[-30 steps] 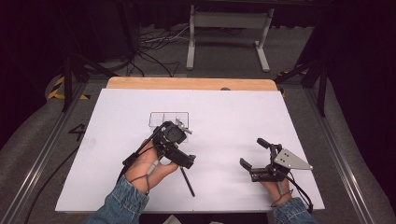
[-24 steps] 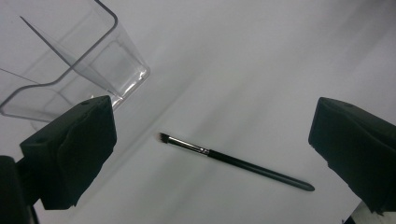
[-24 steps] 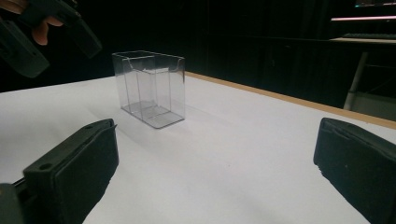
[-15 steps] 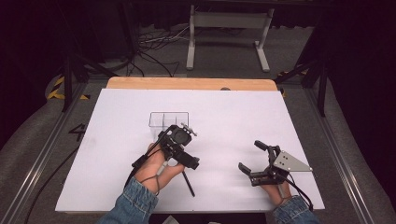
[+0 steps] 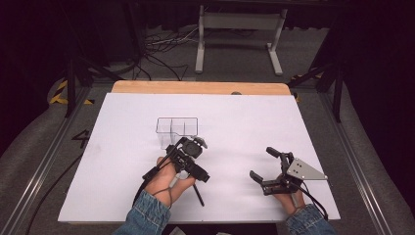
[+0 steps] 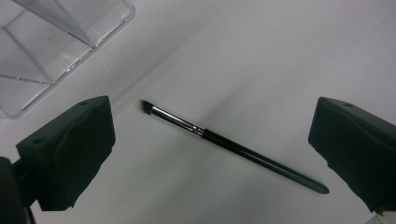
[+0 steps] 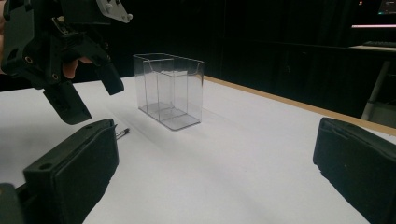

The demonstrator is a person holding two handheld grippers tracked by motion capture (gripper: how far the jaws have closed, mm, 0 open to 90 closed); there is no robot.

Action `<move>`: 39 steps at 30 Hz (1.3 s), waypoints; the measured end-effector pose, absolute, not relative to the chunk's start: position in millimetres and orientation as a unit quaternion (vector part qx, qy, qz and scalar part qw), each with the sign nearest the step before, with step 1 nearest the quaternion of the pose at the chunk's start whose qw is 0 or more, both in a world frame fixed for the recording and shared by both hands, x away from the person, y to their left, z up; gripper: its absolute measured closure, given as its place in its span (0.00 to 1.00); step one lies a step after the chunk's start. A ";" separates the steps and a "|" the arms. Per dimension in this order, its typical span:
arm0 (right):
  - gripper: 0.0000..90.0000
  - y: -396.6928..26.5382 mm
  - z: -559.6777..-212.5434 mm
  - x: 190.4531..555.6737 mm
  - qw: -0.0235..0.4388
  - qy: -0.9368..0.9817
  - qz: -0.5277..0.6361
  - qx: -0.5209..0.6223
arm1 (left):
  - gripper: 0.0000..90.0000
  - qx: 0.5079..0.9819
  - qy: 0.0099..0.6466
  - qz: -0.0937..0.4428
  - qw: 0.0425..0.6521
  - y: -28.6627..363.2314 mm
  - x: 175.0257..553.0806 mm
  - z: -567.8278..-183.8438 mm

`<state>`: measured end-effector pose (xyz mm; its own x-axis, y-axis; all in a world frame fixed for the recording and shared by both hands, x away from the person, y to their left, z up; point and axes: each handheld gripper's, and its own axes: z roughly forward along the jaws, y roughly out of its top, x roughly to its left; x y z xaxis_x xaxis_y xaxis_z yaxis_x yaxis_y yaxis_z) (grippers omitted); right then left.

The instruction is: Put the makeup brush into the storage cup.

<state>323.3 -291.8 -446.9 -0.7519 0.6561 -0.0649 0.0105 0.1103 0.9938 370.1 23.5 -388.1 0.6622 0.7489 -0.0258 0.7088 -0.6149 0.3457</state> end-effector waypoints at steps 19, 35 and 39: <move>0.01 -291.8 -446.8 323.0 0.259 0.697 0.625 0.236 | 0.00 0.897 0.413 0.051 0.147 22.0 366.0 -414.6; 0.01 -292.6 -446.3 323.2 0.261 0.695 0.626 0.239 | 0.01 0.898 0.417 0.032 0.135 20.9 363.5 -429.5; 0.01 -292.7 -446.2 323.1 0.262 0.695 0.626 0.239 | 0.01 0.901 0.414 0.035 0.124 20.4 363.3 -431.9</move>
